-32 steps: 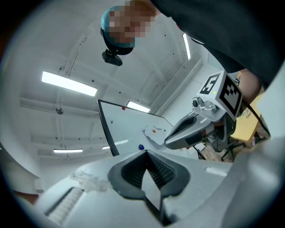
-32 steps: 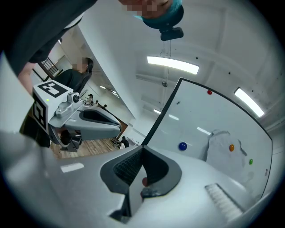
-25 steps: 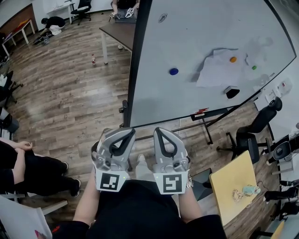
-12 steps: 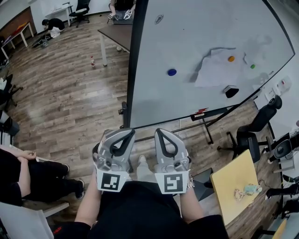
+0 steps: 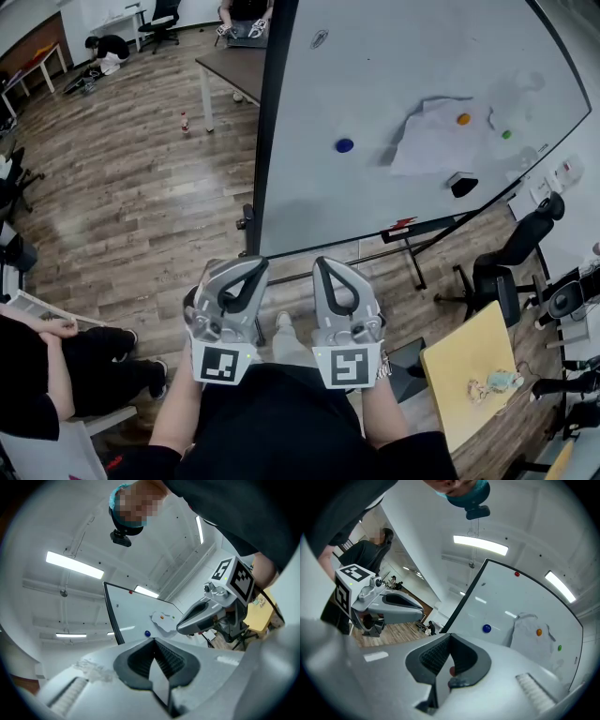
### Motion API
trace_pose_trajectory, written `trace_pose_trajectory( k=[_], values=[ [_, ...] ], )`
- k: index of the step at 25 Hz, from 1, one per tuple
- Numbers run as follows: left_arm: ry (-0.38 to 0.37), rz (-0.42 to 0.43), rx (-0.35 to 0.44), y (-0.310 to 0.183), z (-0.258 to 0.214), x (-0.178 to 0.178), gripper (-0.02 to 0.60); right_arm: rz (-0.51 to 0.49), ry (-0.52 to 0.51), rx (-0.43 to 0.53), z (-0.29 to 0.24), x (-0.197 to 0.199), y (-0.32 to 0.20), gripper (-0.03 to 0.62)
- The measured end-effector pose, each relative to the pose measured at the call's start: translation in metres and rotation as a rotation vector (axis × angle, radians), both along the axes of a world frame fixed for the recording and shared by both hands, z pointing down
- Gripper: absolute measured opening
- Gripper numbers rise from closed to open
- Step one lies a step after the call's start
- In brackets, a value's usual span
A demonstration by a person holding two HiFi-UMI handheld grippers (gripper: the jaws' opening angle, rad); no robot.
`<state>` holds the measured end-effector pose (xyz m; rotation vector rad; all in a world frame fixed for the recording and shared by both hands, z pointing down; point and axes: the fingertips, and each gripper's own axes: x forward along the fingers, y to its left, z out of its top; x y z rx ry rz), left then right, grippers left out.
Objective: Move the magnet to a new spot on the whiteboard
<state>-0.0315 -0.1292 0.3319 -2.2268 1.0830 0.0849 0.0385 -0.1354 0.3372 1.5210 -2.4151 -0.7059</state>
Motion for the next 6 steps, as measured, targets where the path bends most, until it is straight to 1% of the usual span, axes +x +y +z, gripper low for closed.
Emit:
trace_pose_trajectory(
  k=[6],
  values=[
    [0.002,-0.001,0.001,-0.0011,-0.0006,-0.0013,0.002,0.012,0.008,-0.009,0.0012,0.0034,-0.0009,0.001]
  ],
)
